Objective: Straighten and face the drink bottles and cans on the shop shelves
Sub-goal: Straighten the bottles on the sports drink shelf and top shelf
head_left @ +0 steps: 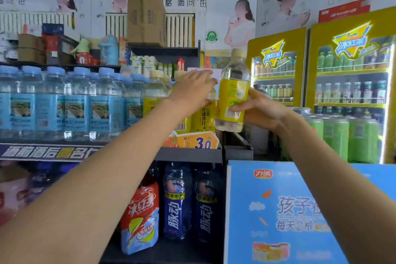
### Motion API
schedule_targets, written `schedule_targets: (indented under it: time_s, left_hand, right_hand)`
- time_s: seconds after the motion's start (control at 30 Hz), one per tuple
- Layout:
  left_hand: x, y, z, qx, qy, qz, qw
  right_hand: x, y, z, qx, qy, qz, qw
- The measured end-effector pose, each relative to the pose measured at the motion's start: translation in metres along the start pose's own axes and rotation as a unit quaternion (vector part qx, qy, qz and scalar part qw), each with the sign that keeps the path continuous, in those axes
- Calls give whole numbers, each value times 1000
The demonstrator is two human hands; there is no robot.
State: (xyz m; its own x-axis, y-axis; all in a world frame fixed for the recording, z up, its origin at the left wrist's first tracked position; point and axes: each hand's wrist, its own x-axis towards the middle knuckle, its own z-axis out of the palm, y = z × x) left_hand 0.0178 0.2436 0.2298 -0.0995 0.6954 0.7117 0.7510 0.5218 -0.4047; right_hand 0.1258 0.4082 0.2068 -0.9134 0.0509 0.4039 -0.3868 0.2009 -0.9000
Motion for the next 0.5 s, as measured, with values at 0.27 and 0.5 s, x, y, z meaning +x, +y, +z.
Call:
schedule_targets:
  time_s: [0.27, 0.5]
  left_hand:
    - [-83, -10, 29, -29, 55, 11, 998]
    - [-101, -5, 30, -89, -17, 15, 996]
  right_hand:
    - [8, -7, 56, -36, 89, -9, 995]
    - [8, 0, 59, -40, 151, 25, 987]
